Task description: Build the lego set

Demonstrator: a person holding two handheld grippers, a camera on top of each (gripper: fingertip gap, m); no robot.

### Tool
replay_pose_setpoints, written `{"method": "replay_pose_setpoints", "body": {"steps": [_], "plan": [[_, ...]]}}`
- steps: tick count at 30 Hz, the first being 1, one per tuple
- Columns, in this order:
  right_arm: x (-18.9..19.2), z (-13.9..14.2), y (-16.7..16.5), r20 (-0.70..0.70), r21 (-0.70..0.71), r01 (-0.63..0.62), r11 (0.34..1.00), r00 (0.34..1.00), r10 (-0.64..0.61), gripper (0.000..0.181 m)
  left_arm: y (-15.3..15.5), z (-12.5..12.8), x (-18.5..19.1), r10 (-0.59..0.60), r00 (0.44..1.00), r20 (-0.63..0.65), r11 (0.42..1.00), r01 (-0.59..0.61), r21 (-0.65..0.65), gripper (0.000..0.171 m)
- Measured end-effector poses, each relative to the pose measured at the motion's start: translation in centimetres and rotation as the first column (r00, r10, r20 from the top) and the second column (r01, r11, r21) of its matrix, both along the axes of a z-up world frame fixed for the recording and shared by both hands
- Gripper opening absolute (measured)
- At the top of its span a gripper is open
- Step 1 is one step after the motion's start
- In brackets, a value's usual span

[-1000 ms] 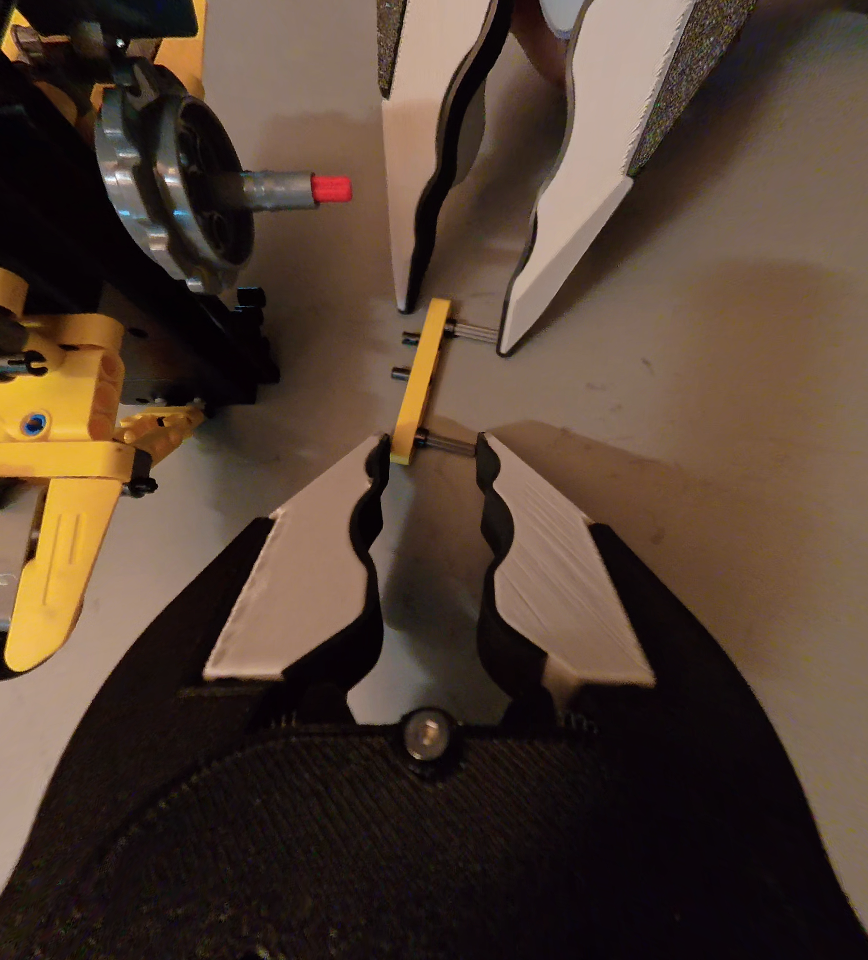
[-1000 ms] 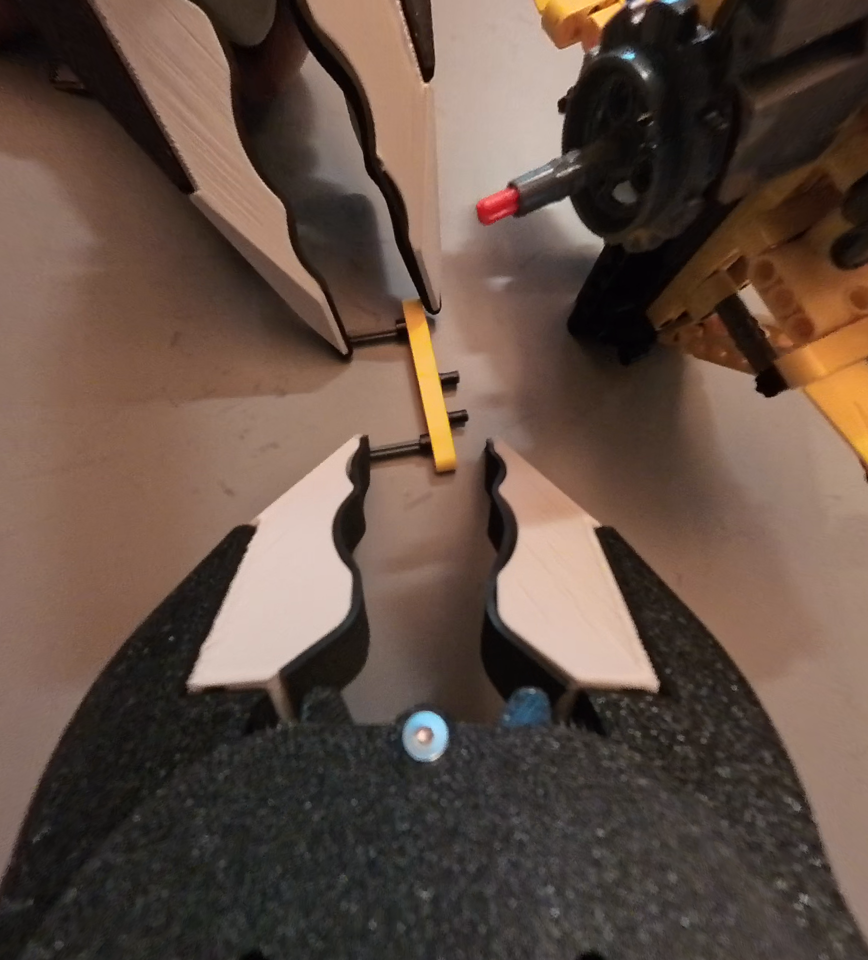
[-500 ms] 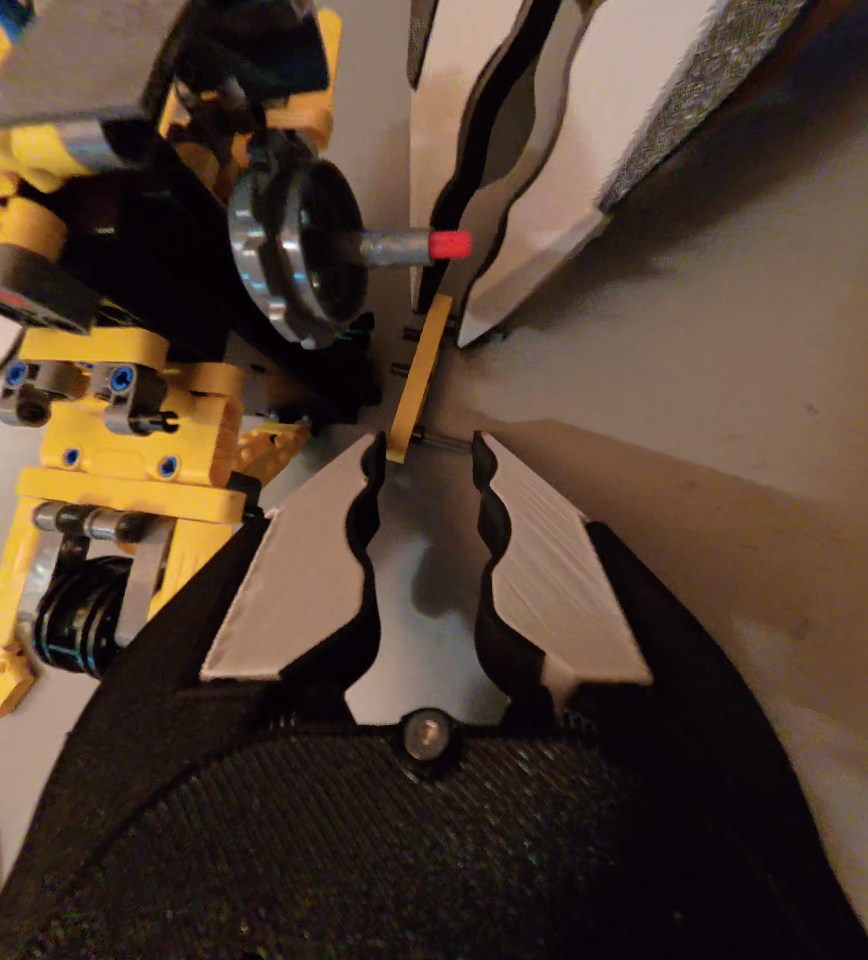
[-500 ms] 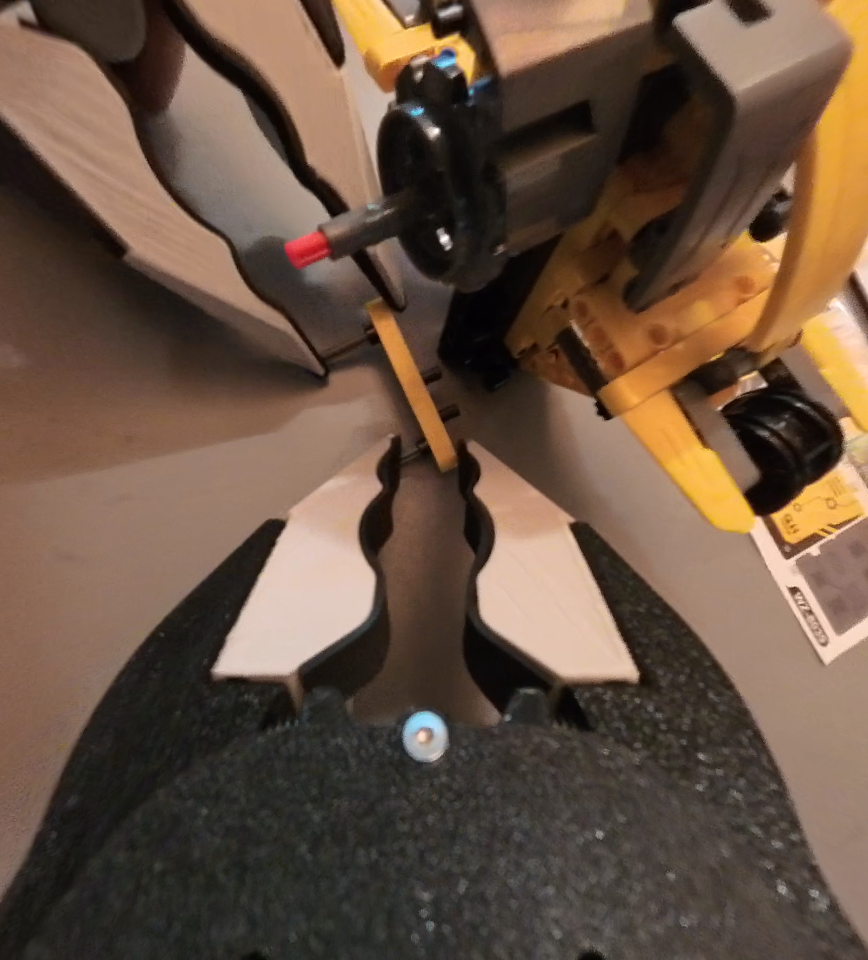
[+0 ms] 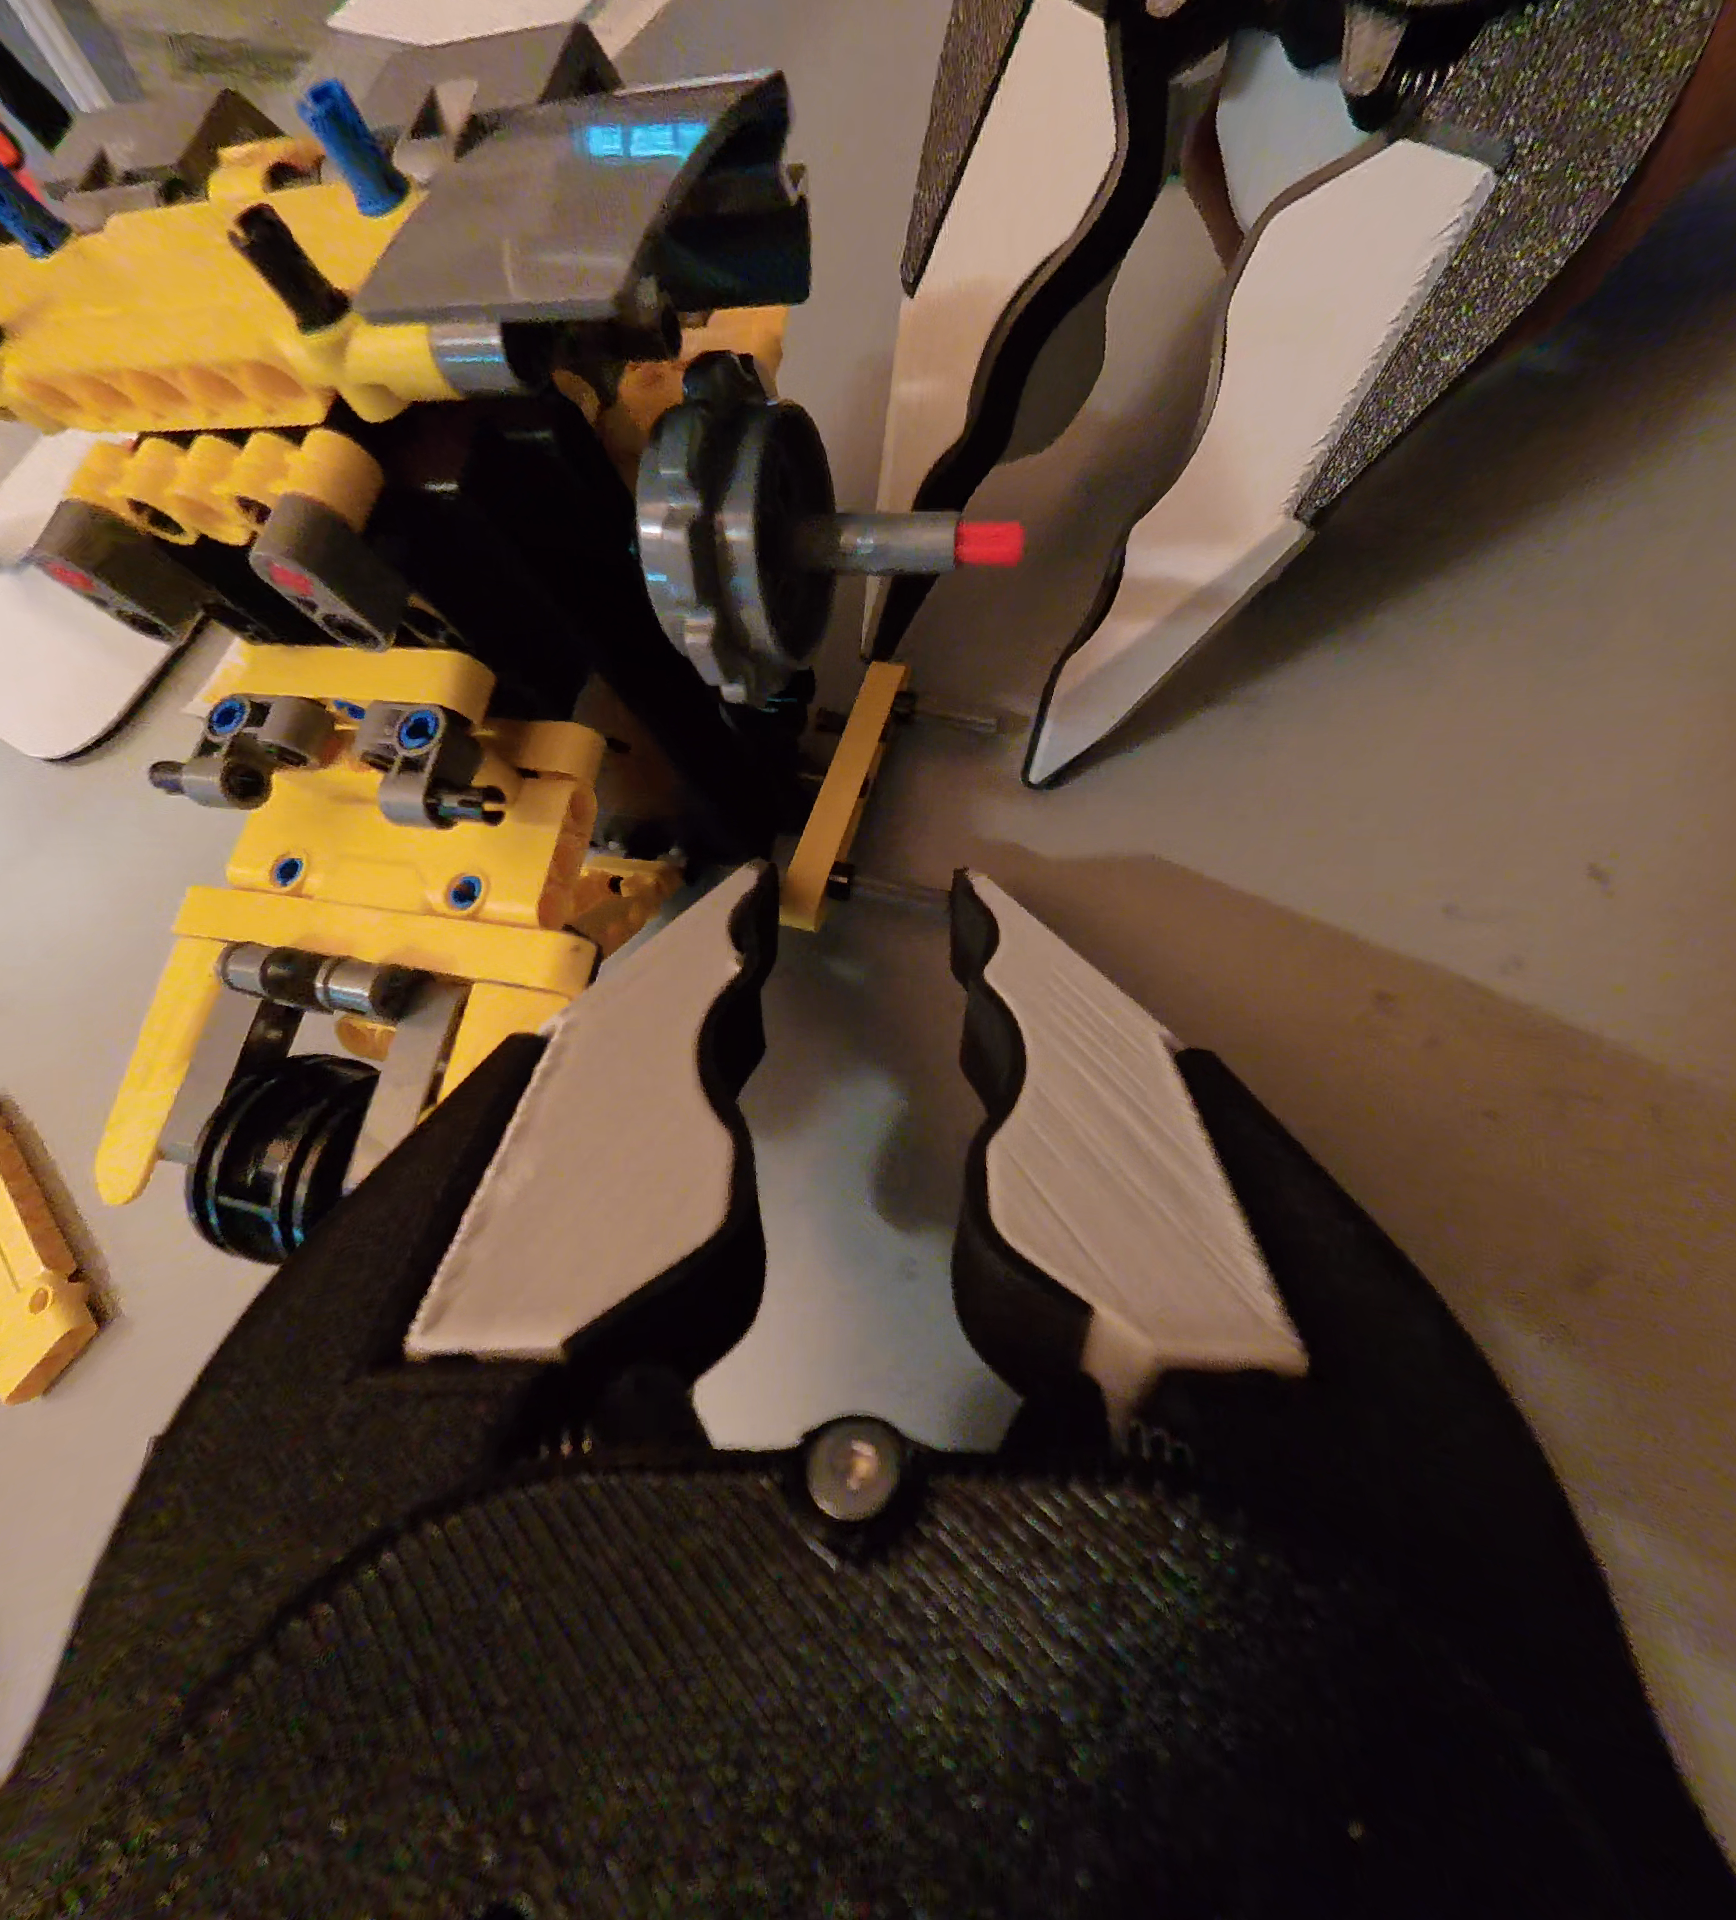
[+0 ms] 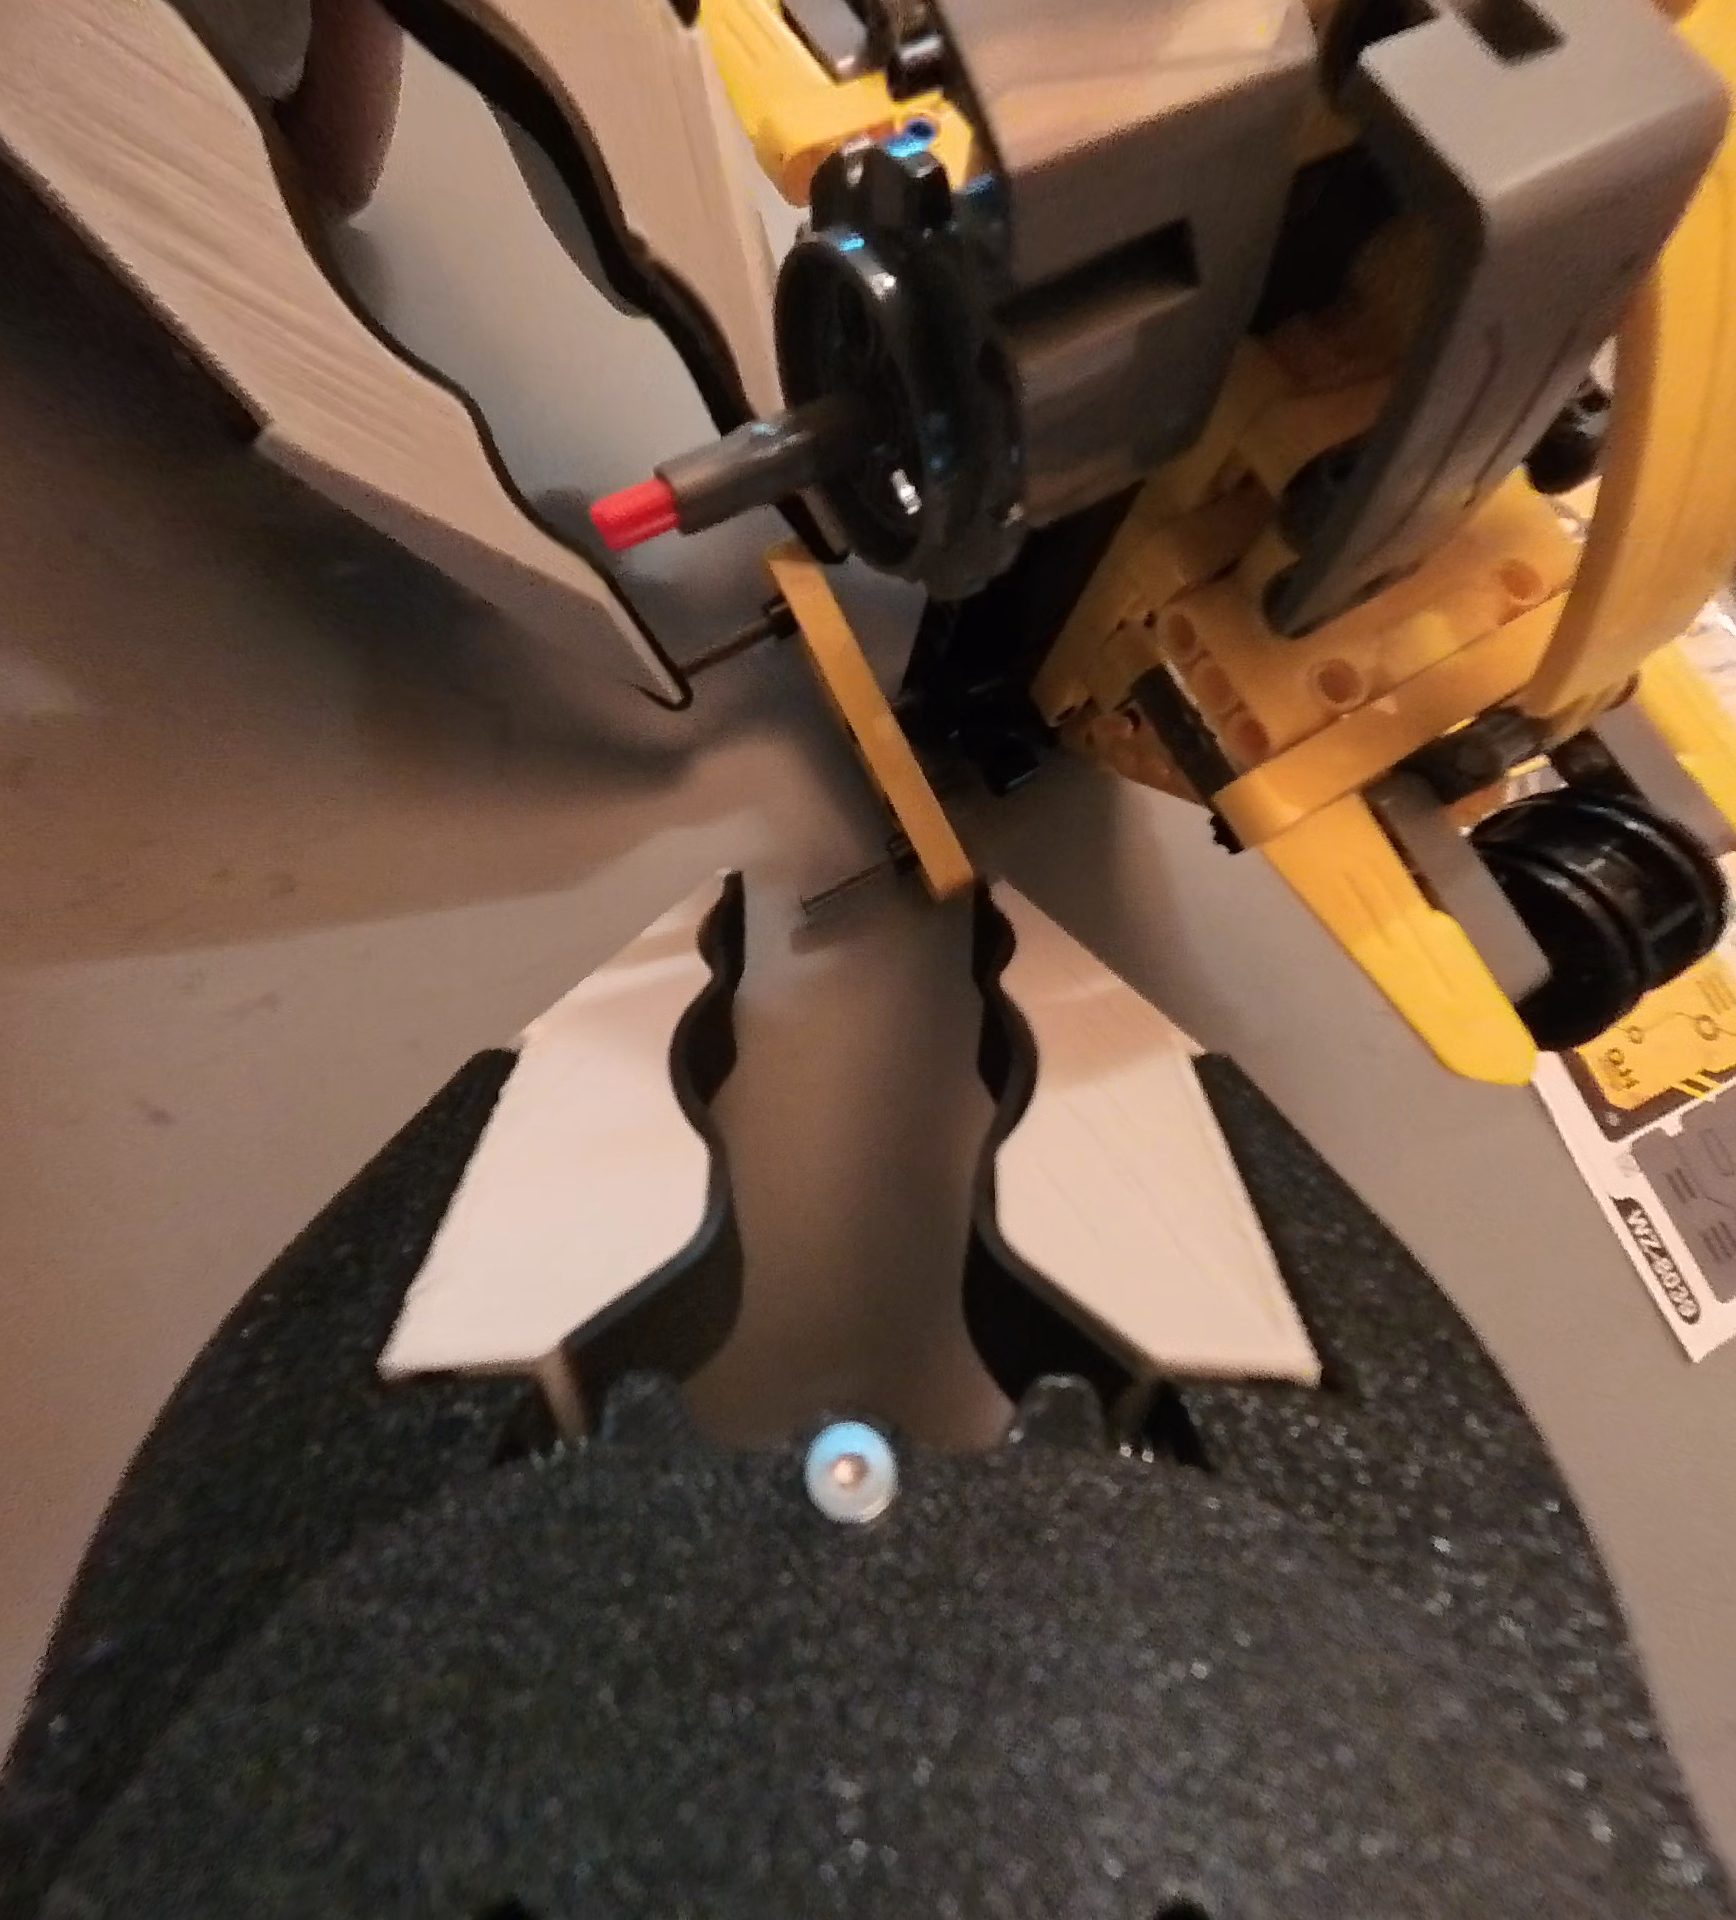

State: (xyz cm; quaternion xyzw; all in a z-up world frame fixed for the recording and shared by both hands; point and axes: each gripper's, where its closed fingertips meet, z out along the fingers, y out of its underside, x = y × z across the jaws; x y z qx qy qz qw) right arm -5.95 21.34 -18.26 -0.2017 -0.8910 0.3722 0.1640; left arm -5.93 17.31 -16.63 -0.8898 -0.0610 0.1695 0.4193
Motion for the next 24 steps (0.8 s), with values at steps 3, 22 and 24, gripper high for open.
{"method": "replay_pose_setpoints", "body": {"steps": [3, 22, 24], "plan": [[0.05, -0.10, -0.08, 0.012, 0.001, -0.002, 1.000, 1.000, 0.002, 0.043, -0.10, 0.00, -0.02, 0.000, 1.000, 0.011, 1.000, 0.000, 0.007, 0.031], [0.25, -0.23, -0.43, 0.050, -0.013, 0.033, 0.999, 0.998, -0.032, 0.035, -0.37, 0.13, -0.28, 0.021, 1.000, 0.005, 1.000, -0.021, 0.016, 0.031], [0.26, -0.27, -0.51, 0.065, -0.019, 0.039, 0.999, 0.997, -0.037, 0.035, -0.47, -0.04, -0.38, 0.027, 1.000, 0.009, 1.000, -0.027, 0.008, 0.030]]}}
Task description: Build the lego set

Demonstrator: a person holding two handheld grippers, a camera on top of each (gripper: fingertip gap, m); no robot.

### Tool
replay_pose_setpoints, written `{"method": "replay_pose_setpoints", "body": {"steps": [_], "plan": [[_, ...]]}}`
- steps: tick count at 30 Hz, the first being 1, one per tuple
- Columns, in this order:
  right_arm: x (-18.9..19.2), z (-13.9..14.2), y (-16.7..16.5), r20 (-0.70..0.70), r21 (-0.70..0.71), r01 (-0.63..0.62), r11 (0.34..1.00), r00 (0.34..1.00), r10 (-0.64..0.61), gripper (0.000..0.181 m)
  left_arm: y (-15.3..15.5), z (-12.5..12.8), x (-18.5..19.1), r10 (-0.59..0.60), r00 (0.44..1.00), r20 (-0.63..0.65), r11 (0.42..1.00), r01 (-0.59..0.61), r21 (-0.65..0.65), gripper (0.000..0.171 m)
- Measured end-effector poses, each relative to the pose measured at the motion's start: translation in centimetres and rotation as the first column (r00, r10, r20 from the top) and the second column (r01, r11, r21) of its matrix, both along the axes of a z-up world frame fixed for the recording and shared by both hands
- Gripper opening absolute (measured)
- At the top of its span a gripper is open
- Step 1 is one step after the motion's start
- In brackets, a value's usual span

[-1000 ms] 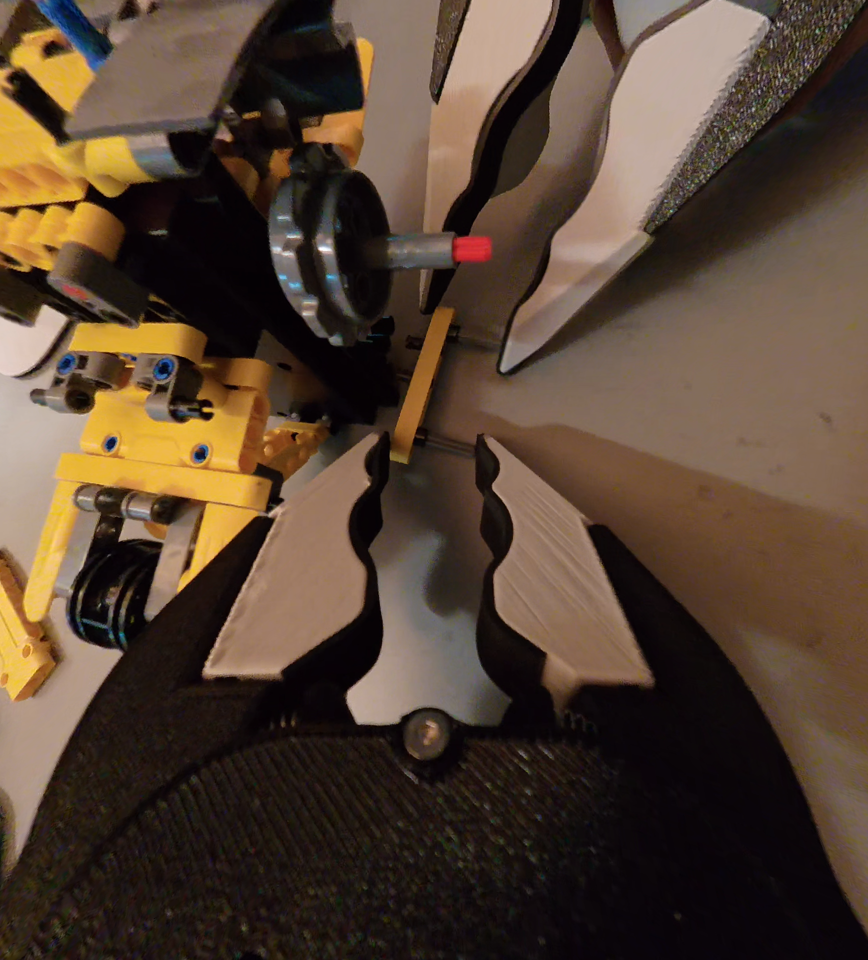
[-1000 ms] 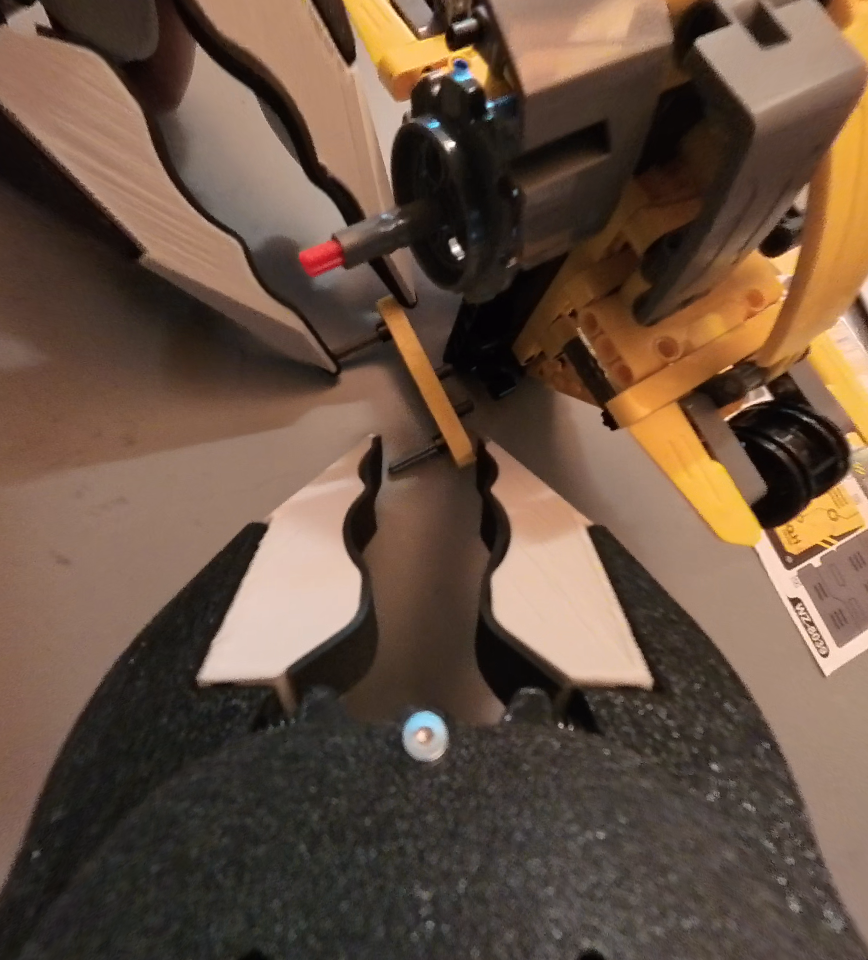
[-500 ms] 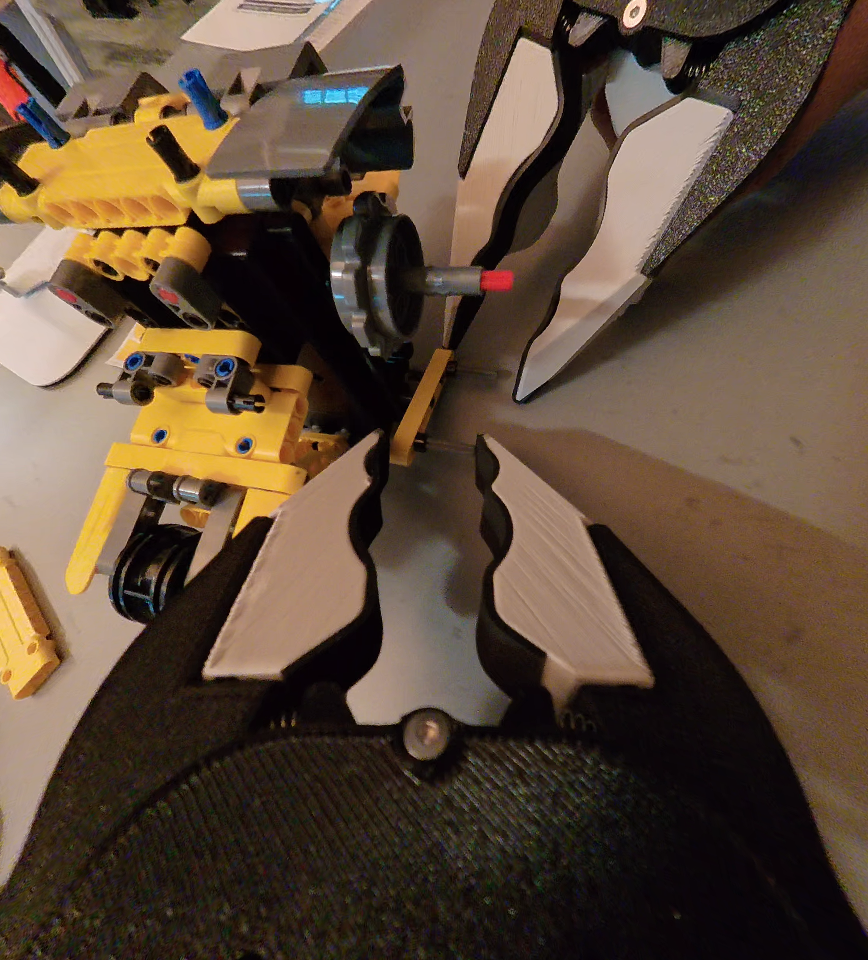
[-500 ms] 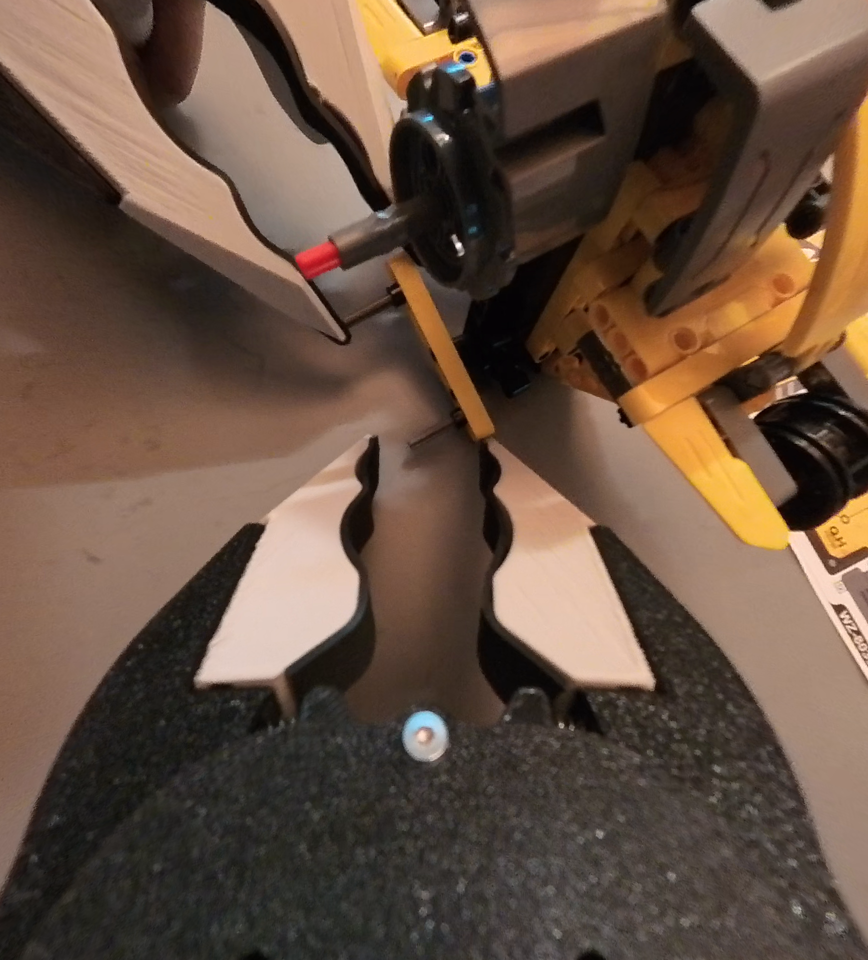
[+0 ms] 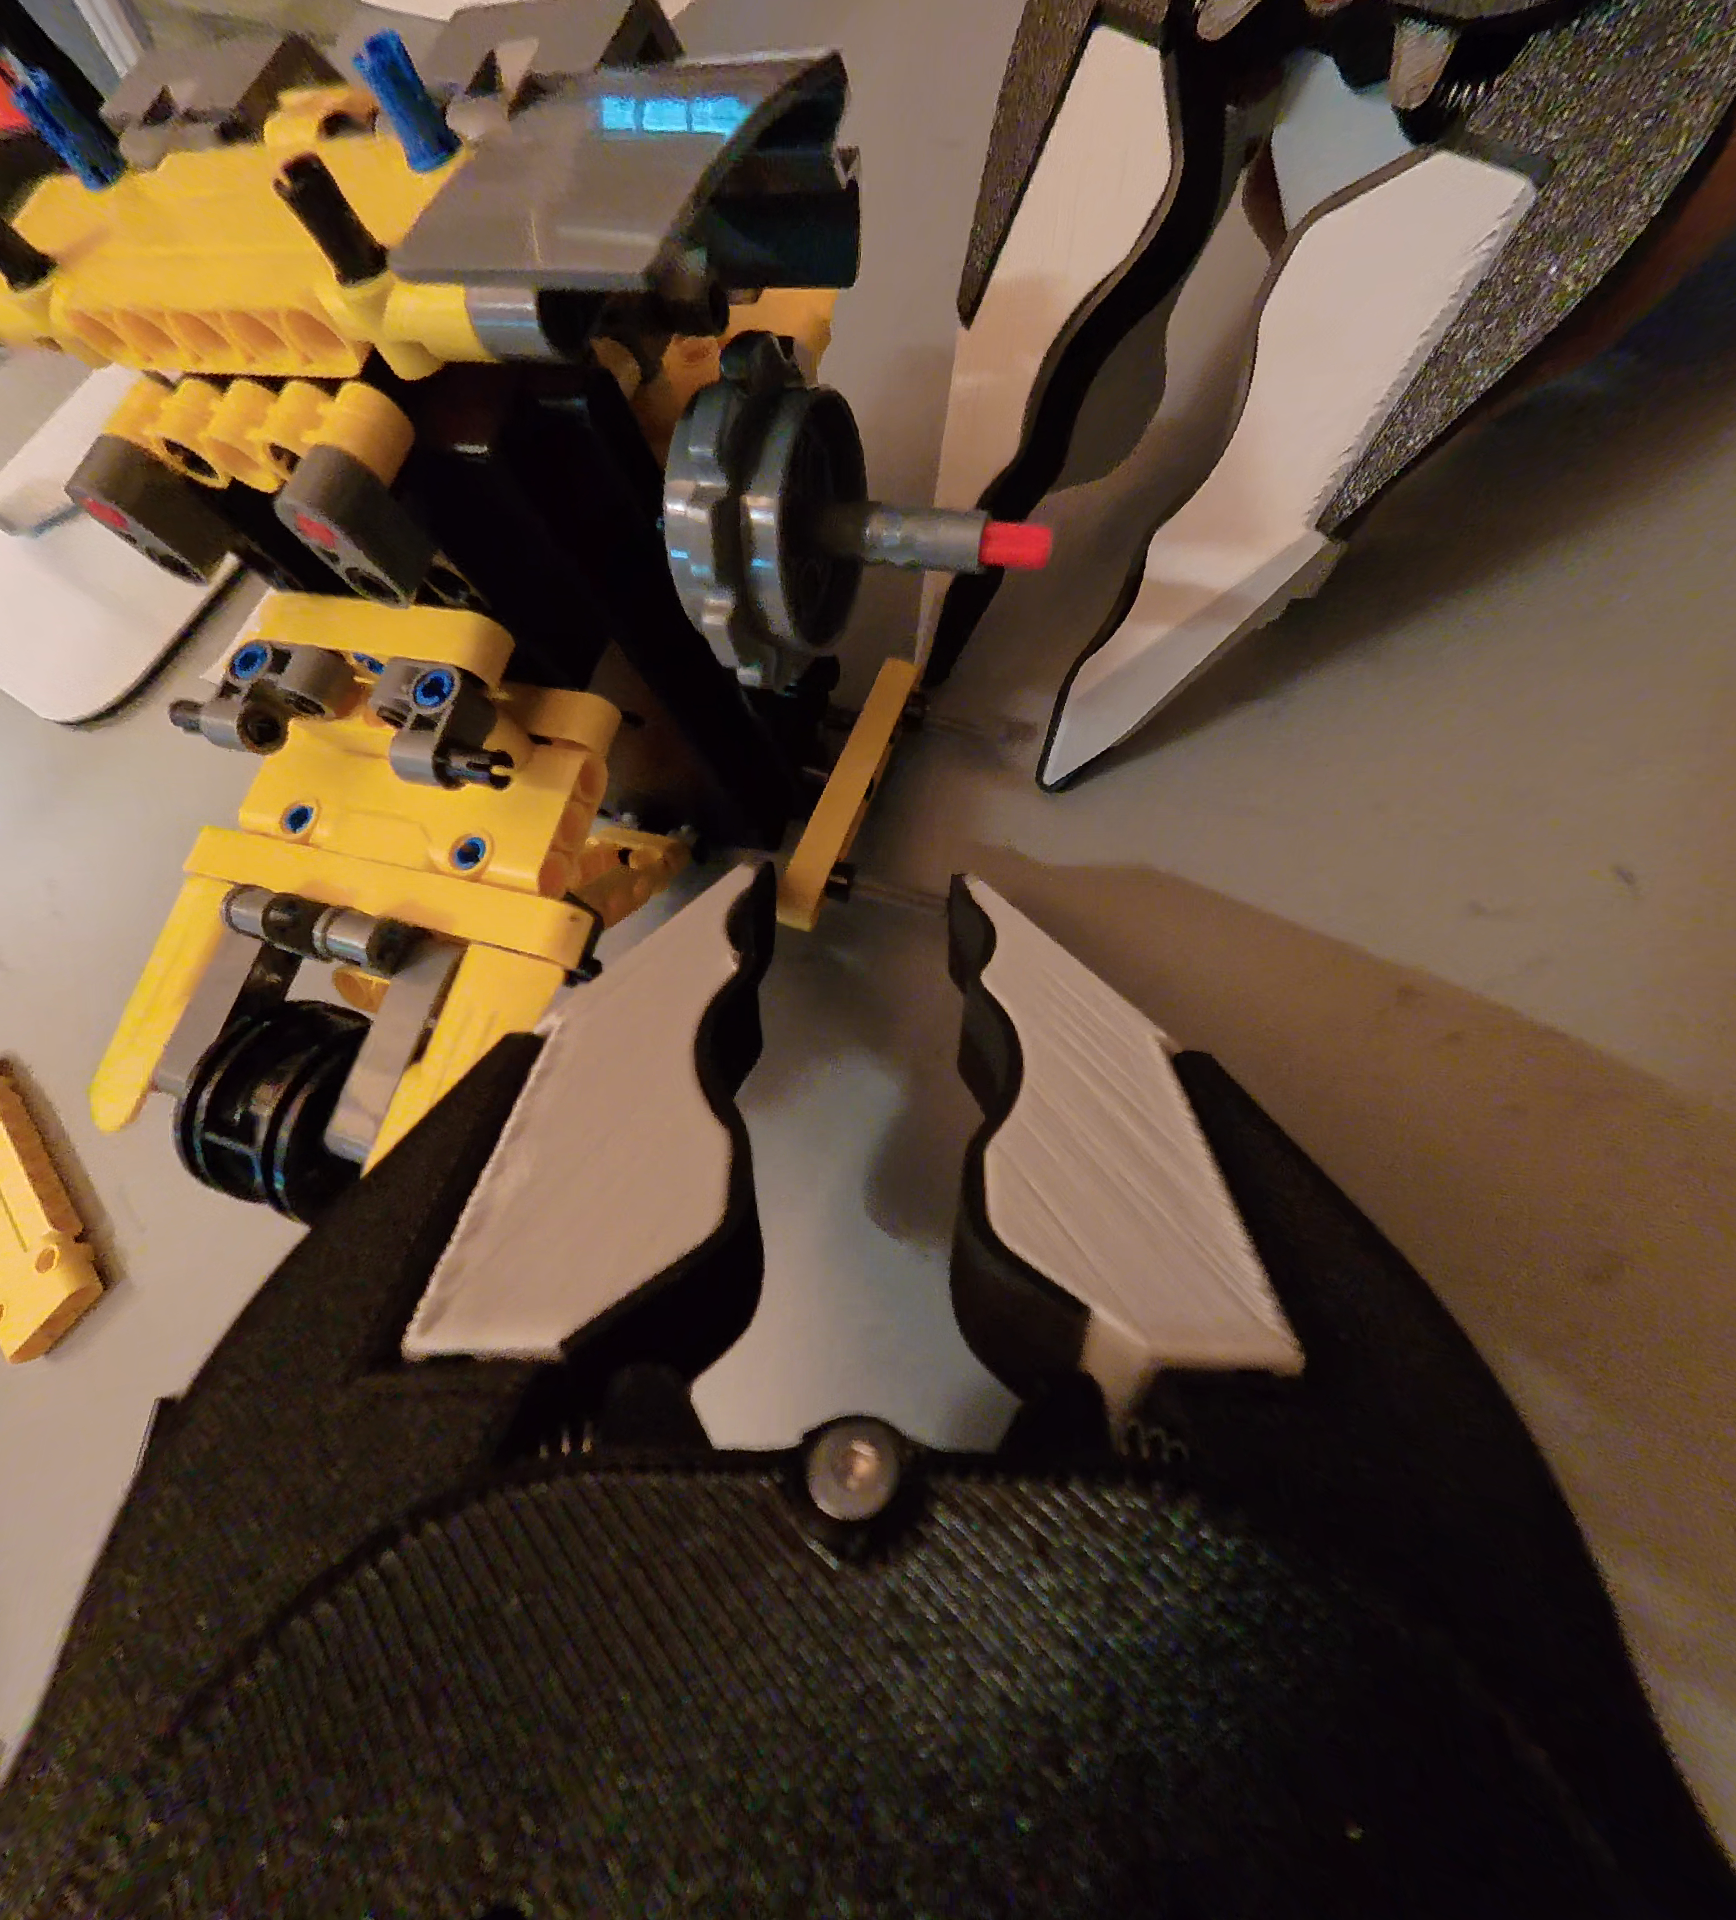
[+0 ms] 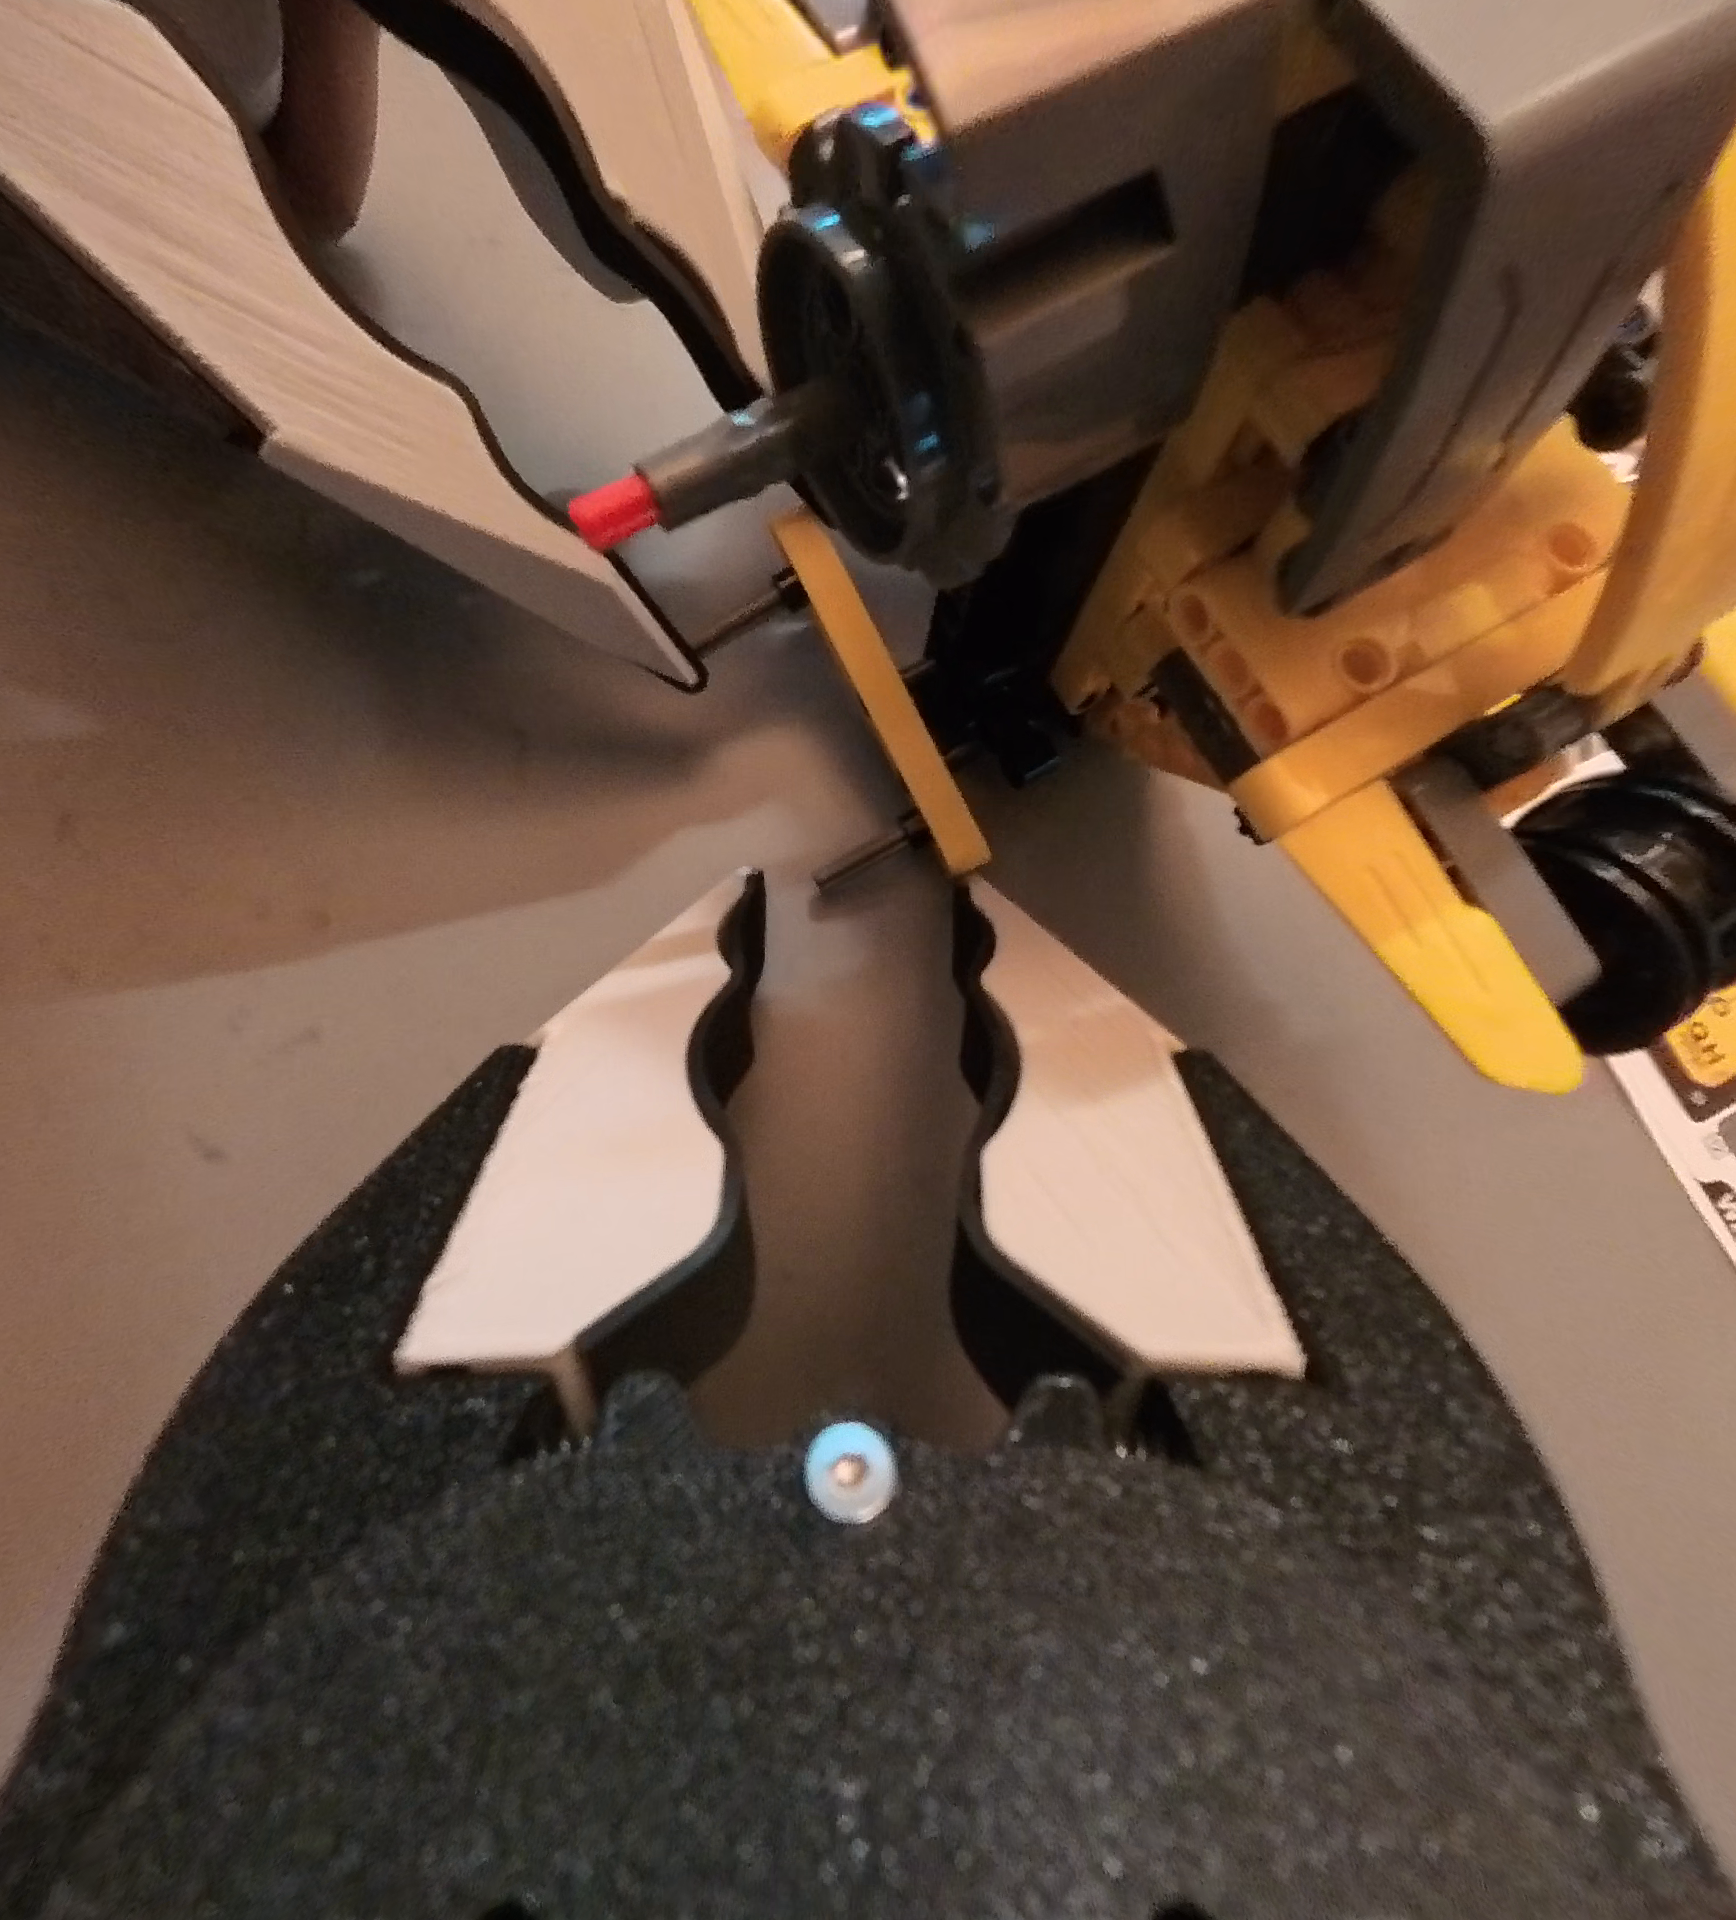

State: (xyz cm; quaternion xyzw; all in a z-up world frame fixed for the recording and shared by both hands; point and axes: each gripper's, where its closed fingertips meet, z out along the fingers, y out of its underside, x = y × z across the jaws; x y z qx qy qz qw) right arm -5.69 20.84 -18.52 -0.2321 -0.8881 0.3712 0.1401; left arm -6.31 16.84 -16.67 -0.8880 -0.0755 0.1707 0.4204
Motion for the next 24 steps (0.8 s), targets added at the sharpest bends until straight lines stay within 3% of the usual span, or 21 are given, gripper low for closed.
{"method": "replay_pose_setpoints", "body": {"steps": [11, 24], "plan": [[0.32, -0.09, -1.01, 0.025, -0.008, 0.006, 1.000, 1.000, -0.005, 0.024, -0.26, -0.38, -0.50, 0.024, 0.999, 0.021, 1.000, -0.024, -0.004, 0.030], [-0.10, -0.06, -0.70, 0.015, -0.006, 0.035, 0.999, 0.999, -0.035, 0.031, -0.27, -0.20, -0.47, 0.019, 0.999, 0.048, 1.000, -0.020, 0.022, 0.030]]}}
